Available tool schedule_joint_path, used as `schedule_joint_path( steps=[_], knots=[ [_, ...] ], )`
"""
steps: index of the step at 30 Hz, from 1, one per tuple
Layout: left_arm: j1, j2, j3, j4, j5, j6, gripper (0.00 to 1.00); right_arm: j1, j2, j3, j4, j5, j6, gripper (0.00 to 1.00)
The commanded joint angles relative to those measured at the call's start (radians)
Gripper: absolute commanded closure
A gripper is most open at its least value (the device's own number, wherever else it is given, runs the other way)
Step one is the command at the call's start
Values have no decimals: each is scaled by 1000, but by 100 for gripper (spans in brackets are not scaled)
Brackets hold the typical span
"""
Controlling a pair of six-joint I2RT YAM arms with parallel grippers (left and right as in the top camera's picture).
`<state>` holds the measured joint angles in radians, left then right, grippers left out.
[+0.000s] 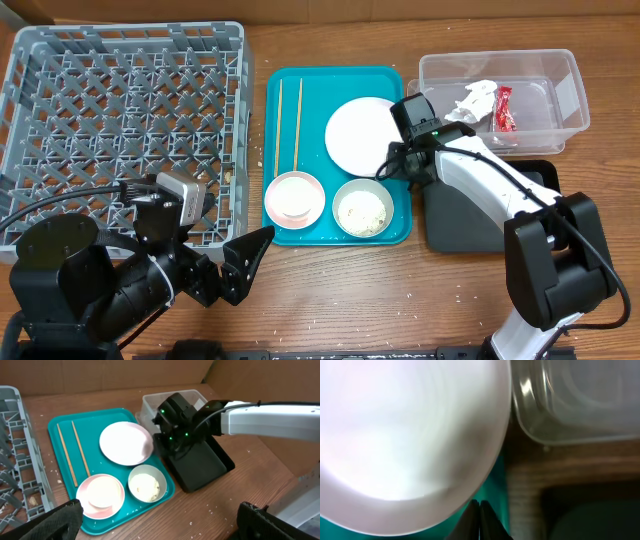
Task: Sort waste into correct bins and load items into the dishwasher
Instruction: 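Grasp the white tissue with the right gripper, drop it in the bin, then grasp the grey rice bowl with the right gripper and lift it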
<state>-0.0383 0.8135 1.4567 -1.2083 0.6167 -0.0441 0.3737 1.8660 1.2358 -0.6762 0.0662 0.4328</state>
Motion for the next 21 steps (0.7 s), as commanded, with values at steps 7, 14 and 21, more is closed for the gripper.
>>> schedule_joint_path(
  steps=[7,14,21],
  knots=[
    [5,-4,10,1,1,22,0,2,-6,25,141,-9,-138,94],
    [5,-4,10,1,1,22,0,7,-107,198,-260,-259,-171,61],
    [5,-4,9,-2,1,22,0,150,-142,177,-392,-393,-194,53]
  ],
)
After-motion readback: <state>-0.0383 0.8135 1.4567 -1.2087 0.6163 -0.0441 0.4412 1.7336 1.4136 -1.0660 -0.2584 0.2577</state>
